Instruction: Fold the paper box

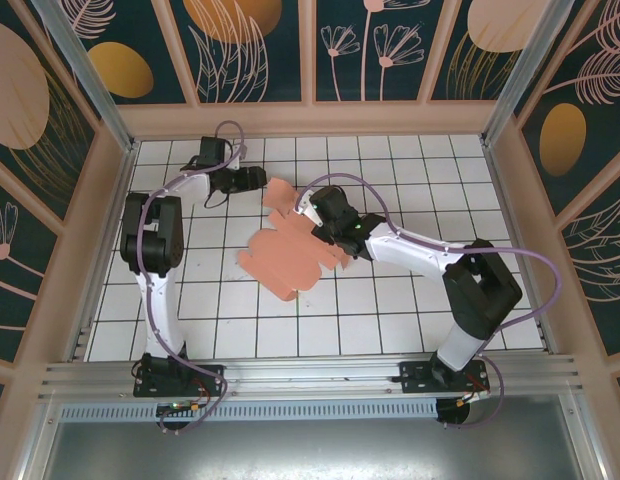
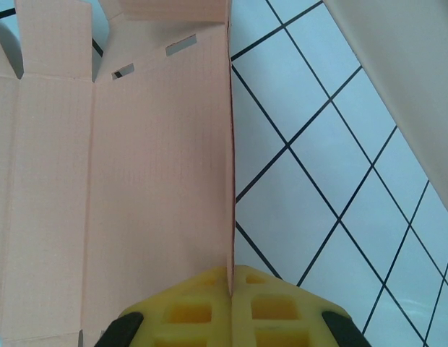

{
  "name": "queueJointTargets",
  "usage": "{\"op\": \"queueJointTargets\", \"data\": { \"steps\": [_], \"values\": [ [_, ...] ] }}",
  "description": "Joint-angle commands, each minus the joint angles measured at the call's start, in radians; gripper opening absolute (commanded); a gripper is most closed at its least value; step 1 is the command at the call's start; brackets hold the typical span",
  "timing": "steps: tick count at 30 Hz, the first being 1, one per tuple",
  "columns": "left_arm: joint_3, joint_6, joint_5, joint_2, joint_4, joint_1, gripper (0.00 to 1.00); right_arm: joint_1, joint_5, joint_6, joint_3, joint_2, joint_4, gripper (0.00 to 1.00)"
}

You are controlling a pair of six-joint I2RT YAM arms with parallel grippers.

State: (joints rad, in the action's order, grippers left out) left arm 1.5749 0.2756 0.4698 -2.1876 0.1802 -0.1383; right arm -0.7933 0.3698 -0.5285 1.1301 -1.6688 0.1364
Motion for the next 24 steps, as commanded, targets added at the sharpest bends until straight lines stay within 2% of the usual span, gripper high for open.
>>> {"op": "queueJointTargets", "data": {
  "steps": [1,8,24],
  "values": [
    [0.027,-0.055,0.093,-0.012,0.039,-0.015,0.70,-0.007,0.027,-0.028,-0.005,0.023,-0.035,0.00],
    [-0.008,-0.127,0.123,0.007,0.077,-0.053,0.71,-0.007,0.034,-0.048,0.011,-0.007,-0.051,0.00],
    [-0.277,-0.115,0.174,0.200,-0.091,-0.081,0.71,0.001,0.020,-0.066,0.051,-0.052,-0.053,0.00]
  ]
}}
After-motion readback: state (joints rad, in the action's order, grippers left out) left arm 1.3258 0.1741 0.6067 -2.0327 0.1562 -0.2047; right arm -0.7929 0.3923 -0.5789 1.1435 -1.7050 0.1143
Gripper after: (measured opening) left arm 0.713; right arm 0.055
